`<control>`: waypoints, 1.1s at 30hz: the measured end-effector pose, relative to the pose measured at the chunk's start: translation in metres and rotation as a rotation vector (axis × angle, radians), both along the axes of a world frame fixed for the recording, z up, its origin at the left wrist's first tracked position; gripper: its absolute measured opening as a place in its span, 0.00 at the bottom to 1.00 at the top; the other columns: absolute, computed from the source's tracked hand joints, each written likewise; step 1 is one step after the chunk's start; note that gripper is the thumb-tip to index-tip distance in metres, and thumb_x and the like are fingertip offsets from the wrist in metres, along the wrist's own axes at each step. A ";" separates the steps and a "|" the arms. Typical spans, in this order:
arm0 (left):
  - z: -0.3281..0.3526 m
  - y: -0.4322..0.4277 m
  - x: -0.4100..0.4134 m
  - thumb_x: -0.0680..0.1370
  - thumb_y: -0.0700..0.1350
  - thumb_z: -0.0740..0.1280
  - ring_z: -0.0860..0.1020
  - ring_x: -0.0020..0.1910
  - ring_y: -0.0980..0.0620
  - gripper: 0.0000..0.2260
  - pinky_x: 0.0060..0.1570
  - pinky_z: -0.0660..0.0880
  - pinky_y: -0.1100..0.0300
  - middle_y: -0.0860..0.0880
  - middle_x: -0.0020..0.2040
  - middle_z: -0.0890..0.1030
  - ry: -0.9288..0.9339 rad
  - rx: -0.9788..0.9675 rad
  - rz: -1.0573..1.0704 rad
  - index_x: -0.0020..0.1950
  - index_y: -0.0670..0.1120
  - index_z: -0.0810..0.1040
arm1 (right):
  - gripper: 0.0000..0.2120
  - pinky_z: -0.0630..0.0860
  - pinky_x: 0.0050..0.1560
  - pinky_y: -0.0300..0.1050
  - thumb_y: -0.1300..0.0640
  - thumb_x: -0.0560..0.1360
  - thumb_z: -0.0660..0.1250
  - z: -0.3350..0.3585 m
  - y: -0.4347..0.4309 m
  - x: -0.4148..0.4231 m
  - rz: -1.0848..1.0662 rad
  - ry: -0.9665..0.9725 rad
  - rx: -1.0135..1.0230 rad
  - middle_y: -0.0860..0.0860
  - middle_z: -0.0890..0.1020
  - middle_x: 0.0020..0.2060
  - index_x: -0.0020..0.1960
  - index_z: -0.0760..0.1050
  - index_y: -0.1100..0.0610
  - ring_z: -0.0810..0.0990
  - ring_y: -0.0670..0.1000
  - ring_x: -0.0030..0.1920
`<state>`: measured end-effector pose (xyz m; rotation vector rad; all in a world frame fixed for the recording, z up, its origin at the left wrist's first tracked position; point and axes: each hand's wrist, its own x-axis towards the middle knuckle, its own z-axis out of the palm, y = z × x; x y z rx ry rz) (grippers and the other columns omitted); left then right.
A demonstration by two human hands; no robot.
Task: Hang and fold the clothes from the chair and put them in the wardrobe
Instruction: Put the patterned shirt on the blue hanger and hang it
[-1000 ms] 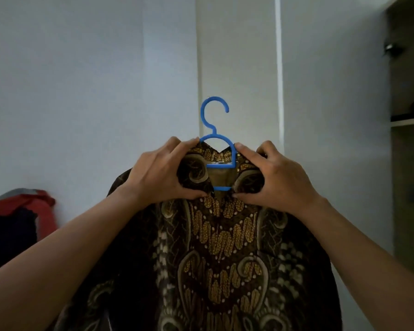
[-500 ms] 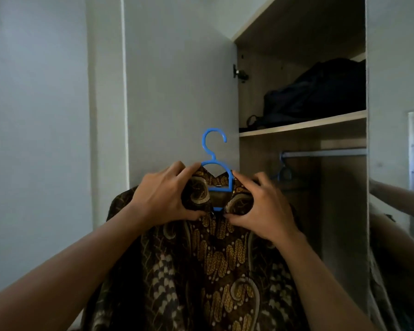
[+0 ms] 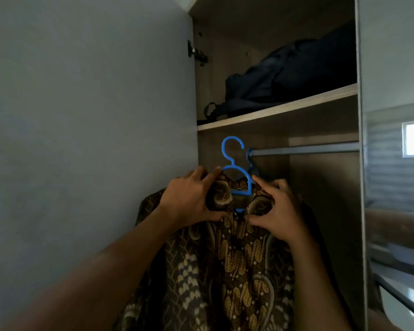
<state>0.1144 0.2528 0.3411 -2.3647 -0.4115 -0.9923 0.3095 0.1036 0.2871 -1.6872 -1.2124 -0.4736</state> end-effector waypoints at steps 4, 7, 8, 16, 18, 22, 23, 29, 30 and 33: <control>0.013 0.029 0.066 0.68 0.76 0.62 0.77 0.54 0.47 0.49 0.43 0.75 0.54 0.47 0.63 0.71 -0.005 0.018 -0.068 0.80 0.53 0.53 | 0.50 0.66 0.73 0.49 0.59 0.59 0.84 0.011 0.018 0.052 -0.042 0.045 0.047 0.42 0.63 0.61 0.75 0.66 0.43 0.68 0.48 0.67; 0.020 0.045 0.114 0.69 0.75 0.63 0.77 0.55 0.47 0.48 0.45 0.76 0.53 0.47 0.65 0.70 0.008 0.001 -0.148 0.80 0.53 0.51 | 0.50 0.64 0.72 0.46 0.59 0.59 0.84 0.019 0.025 0.091 -0.104 0.059 0.025 0.42 0.61 0.62 0.75 0.66 0.42 0.66 0.47 0.67; 0.021 0.049 0.129 0.69 0.74 0.64 0.77 0.56 0.47 0.47 0.46 0.77 0.53 0.47 0.66 0.69 0.011 -0.012 -0.179 0.80 0.53 0.52 | 0.50 0.64 0.72 0.46 0.59 0.59 0.84 0.021 0.026 0.102 -0.128 0.070 0.022 0.44 0.61 0.63 0.75 0.65 0.41 0.66 0.47 0.67; 0.017 0.048 0.229 0.68 0.71 0.69 0.78 0.59 0.45 0.47 0.48 0.77 0.51 0.48 0.68 0.69 -0.021 -0.100 -0.319 0.80 0.52 0.55 | 0.48 0.64 0.70 0.43 0.64 0.56 0.84 0.030 0.010 0.163 -0.246 0.000 0.085 0.49 0.69 0.62 0.72 0.70 0.46 0.70 0.48 0.64; 0.012 0.044 0.246 0.68 0.71 0.69 0.77 0.59 0.45 0.48 0.49 0.76 0.51 0.48 0.67 0.69 -0.024 -0.111 -0.348 0.80 0.52 0.54 | 0.48 0.61 0.70 0.40 0.66 0.56 0.84 0.024 0.002 0.172 -0.268 -0.015 0.109 0.49 0.68 0.62 0.70 0.68 0.44 0.68 0.47 0.65; -0.001 0.037 0.270 0.68 0.72 0.69 0.76 0.60 0.47 0.48 0.51 0.75 0.52 0.48 0.67 0.70 -0.006 -0.115 -0.392 0.79 0.52 0.55 | 0.51 0.60 0.70 0.41 0.65 0.54 0.84 0.008 -0.011 0.189 -0.352 0.026 0.099 0.55 0.67 0.64 0.72 0.67 0.45 0.67 0.51 0.67; -0.005 0.036 0.274 0.67 0.72 0.69 0.76 0.60 0.48 0.48 0.50 0.75 0.53 0.48 0.67 0.69 0.003 -0.124 -0.393 0.79 0.52 0.54 | 0.51 0.60 0.72 0.41 0.64 0.54 0.84 0.003 -0.012 0.192 -0.361 0.051 0.090 0.56 0.66 0.67 0.73 0.68 0.47 0.66 0.52 0.69; -0.024 0.039 0.282 0.67 0.72 0.69 0.73 0.63 0.47 0.51 0.52 0.76 0.52 0.47 0.69 0.67 0.038 -0.158 -0.440 0.80 0.52 0.50 | 0.50 0.53 0.62 0.18 0.72 0.59 0.81 -0.010 -0.014 0.186 -0.355 0.142 0.085 0.50 0.62 0.68 0.77 0.64 0.58 0.59 0.44 0.70; -0.024 0.042 0.281 0.67 0.72 0.69 0.72 0.65 0.46 0.52 0.54 0.75 0.51 0.47 0.70 0.66 0.062 -0.173 -0.461 0.80 0.52 0.49 | 0.51 0.51 0.63 0.19 0.71 0.59 0.81 -0.010 -0.014 0.186 -0.373 0.137 0.074 0.49 0.61 0.69 0.77 0.62 0.58 0.56 0.42 0.70; -0.017 0.047 0.270 0.69 0.73 0.66 0.71 0.68 0.46 0.49 0.63 0.73 0.50 0.46 0.71 0.68 0.132 -0.313 -0.592 0.80 0.53 0.49 | 0.57 0.50 0.71 0.33 0.66 0.57 0.84 -0.004 -0.020 0.180 -0.434 0.105 0.026 0.52 0.61 0.74 0.79 0.58 0.54 0.54 0.48 0.76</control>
